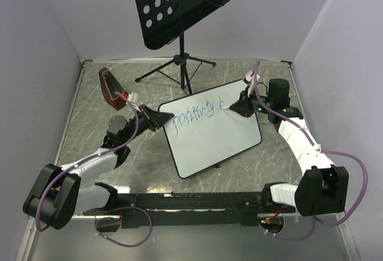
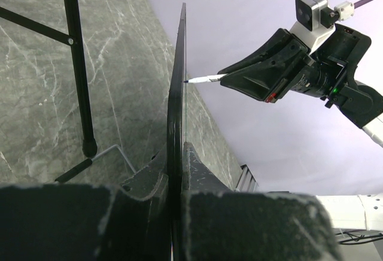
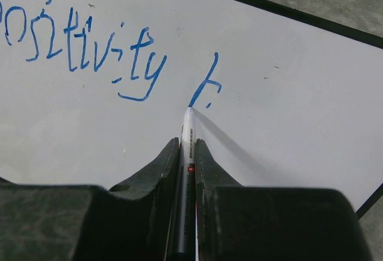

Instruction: Write a sentence on the whiteboard

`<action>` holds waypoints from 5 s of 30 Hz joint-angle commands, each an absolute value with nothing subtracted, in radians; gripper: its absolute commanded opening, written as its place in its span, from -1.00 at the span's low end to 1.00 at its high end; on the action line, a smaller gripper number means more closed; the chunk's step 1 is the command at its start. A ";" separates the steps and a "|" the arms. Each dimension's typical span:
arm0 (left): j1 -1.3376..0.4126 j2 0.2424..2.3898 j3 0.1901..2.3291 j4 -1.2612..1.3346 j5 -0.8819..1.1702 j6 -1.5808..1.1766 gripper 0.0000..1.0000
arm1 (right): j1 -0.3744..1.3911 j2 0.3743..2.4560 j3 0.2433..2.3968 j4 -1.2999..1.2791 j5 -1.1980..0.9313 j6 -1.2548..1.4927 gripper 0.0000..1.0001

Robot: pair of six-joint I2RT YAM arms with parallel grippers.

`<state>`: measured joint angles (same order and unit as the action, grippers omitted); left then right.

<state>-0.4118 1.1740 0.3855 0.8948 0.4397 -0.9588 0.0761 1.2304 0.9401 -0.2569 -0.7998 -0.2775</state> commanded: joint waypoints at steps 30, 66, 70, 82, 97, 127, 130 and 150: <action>-0.414 1.163 0.408 1.011 0.456 -0.934 -0.98 | 0.078 1.266 1.023 -0.183 -0.701 -0.232 -1.00; -0.416 1.160 0.403 1.011 0.456 -0.931 -0.98 | 0.052 1.259 0.999 -0.221 -0.726 -0.264 -1.00; -0.416 1.158 0.402 1.009 0.456 -0.931 -0.98 | 0.054 1.236 0.973 -0.238 -0.730 -0.279 -1.00; -0.416 1.158 0.400 1.014 0.456 -0.933 -0.98 | 0.054 1.197 0.933 -0.265 -0.735 -0.295 -1.00; -0.414 1.169 0.407 1.017 0.459 -0.934 -0.98 | 0.054 1.289 1.032 -0.210 -0.732 -0.233 -1.00; -0.416 1.155 0.399 1.008 0.459 -0.930 -0.98 | -0.052 1.187 1.006 -0.133 -0.881 -0.106 -1.00; -0.416 1.149 0.400 0.999 0.460 -0.927 -0.98 | -0.060 1.186 0.986 -0.120 -0.879 -0.107 -1.00; -0.416 1.154 0.393 1.012 0.462 -0.927 -0.98 | -0.095 1.190 0.942 -0.117 -0.888 -0.160 -1.00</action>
